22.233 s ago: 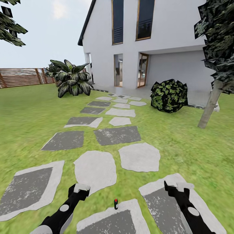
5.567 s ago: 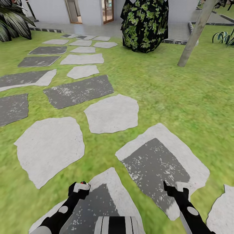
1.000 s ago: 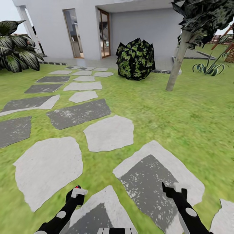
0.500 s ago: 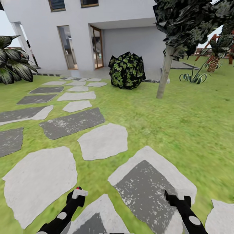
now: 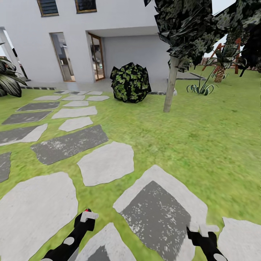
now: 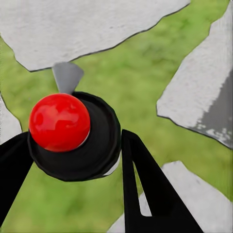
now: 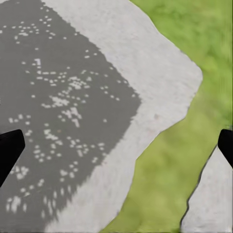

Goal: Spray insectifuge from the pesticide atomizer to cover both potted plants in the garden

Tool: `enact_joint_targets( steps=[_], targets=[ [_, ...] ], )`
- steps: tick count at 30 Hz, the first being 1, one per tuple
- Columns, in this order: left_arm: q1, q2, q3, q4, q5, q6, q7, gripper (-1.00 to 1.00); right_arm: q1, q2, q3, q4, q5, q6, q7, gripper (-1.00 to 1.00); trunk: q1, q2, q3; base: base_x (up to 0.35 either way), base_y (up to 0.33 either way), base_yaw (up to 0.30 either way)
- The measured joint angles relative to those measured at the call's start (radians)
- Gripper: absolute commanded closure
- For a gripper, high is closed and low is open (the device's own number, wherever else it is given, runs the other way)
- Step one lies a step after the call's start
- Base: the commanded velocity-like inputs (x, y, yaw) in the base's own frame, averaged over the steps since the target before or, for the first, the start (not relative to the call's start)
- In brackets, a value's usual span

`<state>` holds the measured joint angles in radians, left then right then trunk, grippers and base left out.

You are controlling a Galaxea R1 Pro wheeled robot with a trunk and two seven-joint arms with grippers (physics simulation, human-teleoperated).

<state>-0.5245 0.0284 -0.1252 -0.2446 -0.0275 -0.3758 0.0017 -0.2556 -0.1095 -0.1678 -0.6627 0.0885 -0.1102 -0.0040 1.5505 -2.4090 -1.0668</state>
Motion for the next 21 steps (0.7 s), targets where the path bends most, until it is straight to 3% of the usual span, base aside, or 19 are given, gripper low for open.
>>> enact_joint_targets(
  steps=[7,21],
  targets=[
    [0.000,0.000,0.001,0.000,0.001,0.000,0.000,1.00,0.000,0.002,0.001,0.060,-0.001,-0.085,0.000,-1.00,-0.027,0.049,0.022,0.000,0.000,-0.042],
    [0.000,0.000,0.002,0.000,0.001,0.000,0.001,1.00,0.000,0.000,0.001,0.066,-0.001,-0.111,0.000,-1.00,-0.077,0.140,0.065,0.000,0.000,-0.254]
  ],
)
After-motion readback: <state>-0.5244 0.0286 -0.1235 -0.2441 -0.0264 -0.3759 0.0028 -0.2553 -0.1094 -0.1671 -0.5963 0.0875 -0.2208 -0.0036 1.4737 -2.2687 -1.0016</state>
